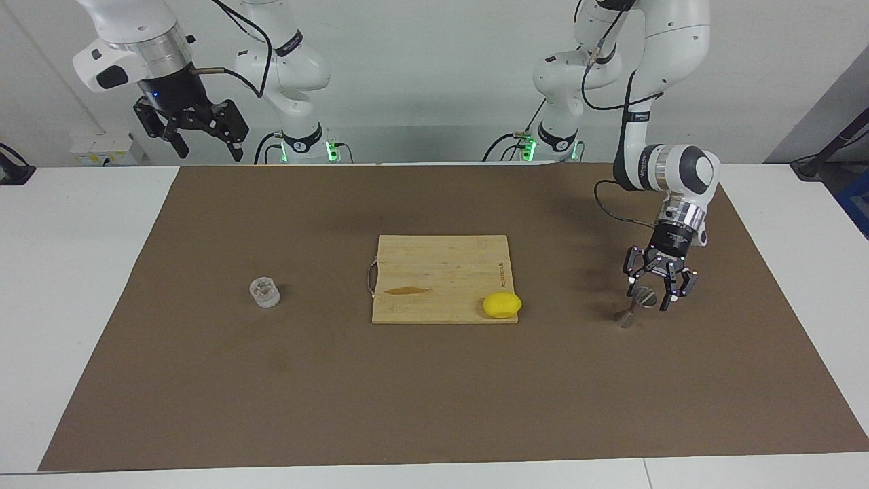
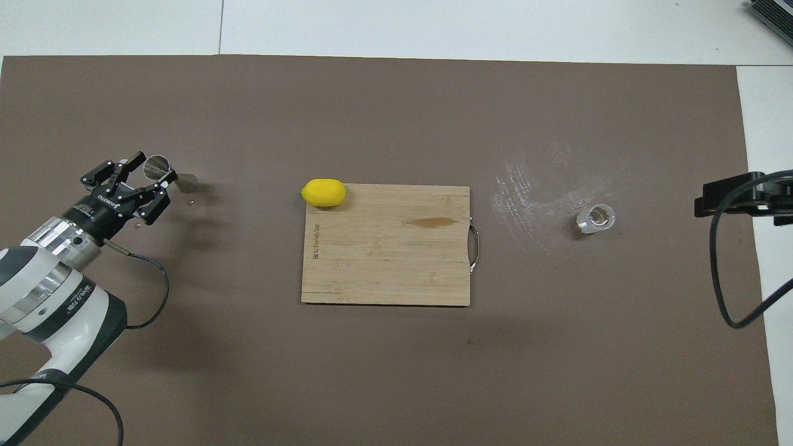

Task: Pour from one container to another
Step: 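Close the left gripper around the small metal cup, then carry the metal cup with the left gripper over the wooden board, then set the metal cup on the board while the right gripper grasps the glass, then lift the glass with the right gripper while the left gripper withdraws, then tilt the glass cup over the metal cup with the right gripper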

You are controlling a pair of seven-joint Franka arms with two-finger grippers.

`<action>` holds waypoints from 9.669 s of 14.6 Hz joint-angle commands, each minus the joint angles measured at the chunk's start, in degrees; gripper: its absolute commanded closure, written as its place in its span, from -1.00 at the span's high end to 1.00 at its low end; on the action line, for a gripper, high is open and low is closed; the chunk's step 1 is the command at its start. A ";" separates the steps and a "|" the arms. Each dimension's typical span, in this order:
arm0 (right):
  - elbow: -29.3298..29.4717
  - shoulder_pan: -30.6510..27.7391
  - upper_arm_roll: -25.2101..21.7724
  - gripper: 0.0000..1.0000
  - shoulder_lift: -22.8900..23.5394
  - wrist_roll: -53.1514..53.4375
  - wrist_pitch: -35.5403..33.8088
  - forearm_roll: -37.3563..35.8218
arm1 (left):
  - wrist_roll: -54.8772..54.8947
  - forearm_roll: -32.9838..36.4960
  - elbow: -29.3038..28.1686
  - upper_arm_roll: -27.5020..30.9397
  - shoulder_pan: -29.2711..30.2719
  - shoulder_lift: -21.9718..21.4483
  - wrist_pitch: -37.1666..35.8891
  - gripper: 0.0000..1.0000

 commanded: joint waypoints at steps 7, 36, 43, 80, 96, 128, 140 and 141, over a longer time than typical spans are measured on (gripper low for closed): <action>-0.26 -0.62 0.06 1.00 -0.65 -1.49 -0.63 0.74 | 1.45 -2.19 1.33 -0.18 -0.70 1.13 1.40 0.20; 0.70 -2.29 0.24 0.99 1.89 2.79 -0.99 1.00 | -4.35 -5.07 12.40 -27.69 -13.94 0.94 12.90 -1.00; 0.97 -3.86 0.06 1.00 10.05 21.17 7.97 5.75 | -3.29 -5.26 16.19 -27.34 -18.54 8.95 12.91 -1.00; -29.44 -17.49 0.50 0.83 26.68 34.98 33.91 53.56 | -1.89 4.29 10.82 -24.35 -19.08 -1.16 16.07 1.00; -23.38 -2.57 0.33 -1.00 16.93 57.55 32.41 46.11 | -1.71 88.39 17.40 -24.27 4.74 -0.10 6.44 1.00; -17.40 22.06 0.50 -1.00 17.72 87.37 38.83 2.51 | 45.14 113.14 39.20 2.02 -9.59 -13.11 -60.11 1.00; -17.22 23.03 0.50 -1.00 16.14 87.02 37.42 -2.52 | 44.87 111.37 37.28 1.58 -9.84 -15.22 -57.49 1.00; -17.31 23.02 0.50 -1.00 15.88 87.10 37.42 -2.42 | 44.87 111.37 37.28 1.57 -9.84 -15.22 -57.14 1.00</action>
